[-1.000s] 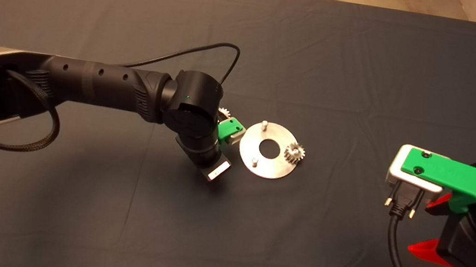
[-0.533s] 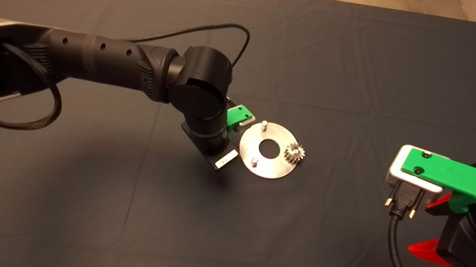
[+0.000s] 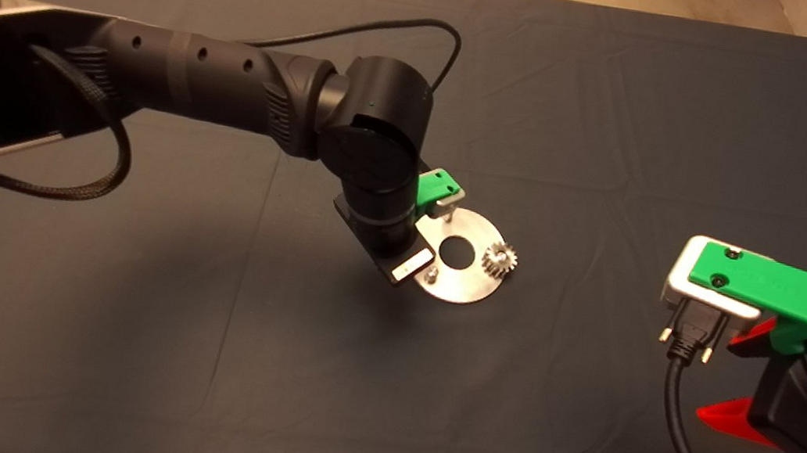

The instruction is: Install three planetary gears onto the carrier pins

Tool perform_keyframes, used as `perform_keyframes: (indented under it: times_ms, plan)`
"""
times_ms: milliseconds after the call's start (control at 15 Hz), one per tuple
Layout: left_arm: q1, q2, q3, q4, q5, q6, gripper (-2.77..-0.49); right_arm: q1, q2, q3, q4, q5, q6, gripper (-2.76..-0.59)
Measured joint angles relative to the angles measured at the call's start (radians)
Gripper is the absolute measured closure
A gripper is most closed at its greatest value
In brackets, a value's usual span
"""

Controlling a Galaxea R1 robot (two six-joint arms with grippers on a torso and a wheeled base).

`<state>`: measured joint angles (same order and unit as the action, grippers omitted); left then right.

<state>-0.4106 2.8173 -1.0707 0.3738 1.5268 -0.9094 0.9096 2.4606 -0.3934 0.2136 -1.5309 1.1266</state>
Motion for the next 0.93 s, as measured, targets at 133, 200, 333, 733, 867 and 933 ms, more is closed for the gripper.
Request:
perform_keyframes:
  times_ms: [133,200,333,733,867,933]
  plan:
    - [0.000,0.024,-0.007,-0.001,0.000,-0.004,-0.83,0.001,0.000,0.000,0.000,0.000,0.000,-1.47]
    - [0.000,0.034,-0.008,-0.001,0.000,-0.010,-0.83,0.004,0.000,0.000,0.000,0.000,0.000,-1.47]
    - [-0.003,0.052,-0.010,-0.001,0.000,-0.020,-0.83,0.005,0.000,0.000,0.001,0.000,0.000,-1.47]
    - [-0.006,0.075,-0.019,-0.003,0.000,-0.029,-0.83,0.005,0.002,0.002,0.044,0.000,-0.002,-1.47]
    - [-0.006,0.075,-0.023,-0.003,0.000,-0.029,-0.83,0.005,0.002,0.010,0.065,0.005,-0.003,-1.47]
    - [-0.006,0.076,-0.023,-0.003,0.000,-0.029,-0.83,0.003,0.002,0.011,0.069,0.005,-0.003,-1.47]
